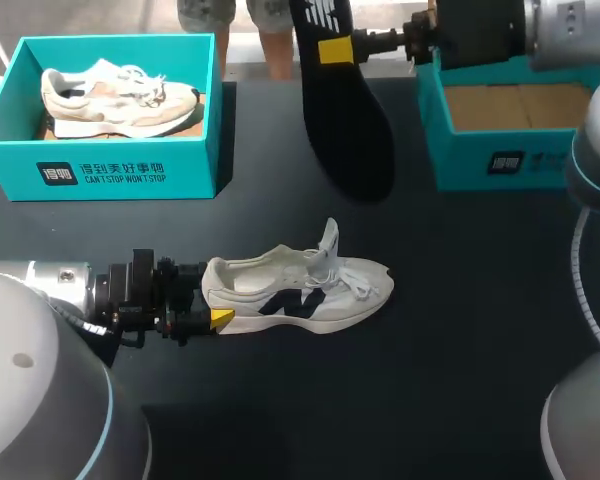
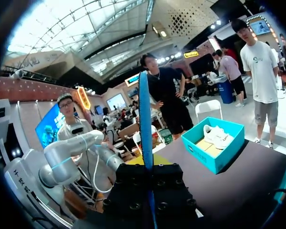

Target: Take the shoe out of the shoebox, open the shoe tongue, remove and reinsert the insole, then place the shoe into the shoebox

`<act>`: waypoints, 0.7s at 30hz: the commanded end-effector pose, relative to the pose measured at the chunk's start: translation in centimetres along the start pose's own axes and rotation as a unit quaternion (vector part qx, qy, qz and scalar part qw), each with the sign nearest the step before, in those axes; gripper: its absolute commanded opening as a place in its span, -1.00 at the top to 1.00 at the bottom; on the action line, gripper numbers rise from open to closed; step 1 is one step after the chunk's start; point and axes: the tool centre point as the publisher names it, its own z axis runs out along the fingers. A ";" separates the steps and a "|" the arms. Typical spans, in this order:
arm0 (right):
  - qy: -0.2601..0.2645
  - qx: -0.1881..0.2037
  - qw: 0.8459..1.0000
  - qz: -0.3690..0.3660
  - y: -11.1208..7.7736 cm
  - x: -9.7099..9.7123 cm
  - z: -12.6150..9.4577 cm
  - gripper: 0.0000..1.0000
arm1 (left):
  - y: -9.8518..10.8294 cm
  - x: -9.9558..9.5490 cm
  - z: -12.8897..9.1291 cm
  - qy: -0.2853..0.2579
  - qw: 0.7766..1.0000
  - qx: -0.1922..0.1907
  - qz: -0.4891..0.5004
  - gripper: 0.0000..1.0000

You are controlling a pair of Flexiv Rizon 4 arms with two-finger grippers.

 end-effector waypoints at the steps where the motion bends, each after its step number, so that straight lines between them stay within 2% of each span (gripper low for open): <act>1: -0.010 -0.020 1.000 -0.003 -1.1 1.2 -1.0 1.00 | 0.1 0.1 0.0 -0.001 1.000 0.000 0.000 1.00; 12: -0.010 -0.020 1.000 -0.003 -1.1 1.2 -1.0 1.00 | 0.1 0.1 0.0 -0.001 1.000 0.000 0.000 1.00; 15: 0.006 -0.077 0.996 0.035 -1.6 1.6 -1.7 1.00 | 0.1 0.1 0.0 -0.001 1.000 0.000 0.000 1.00; 21: 0.029 -0.103 0.992 0.066 -1.9 3.3 -2.3 1.00 | 0.1 0.1 0.0 -0.001 1.000 0.000 0.000 1.00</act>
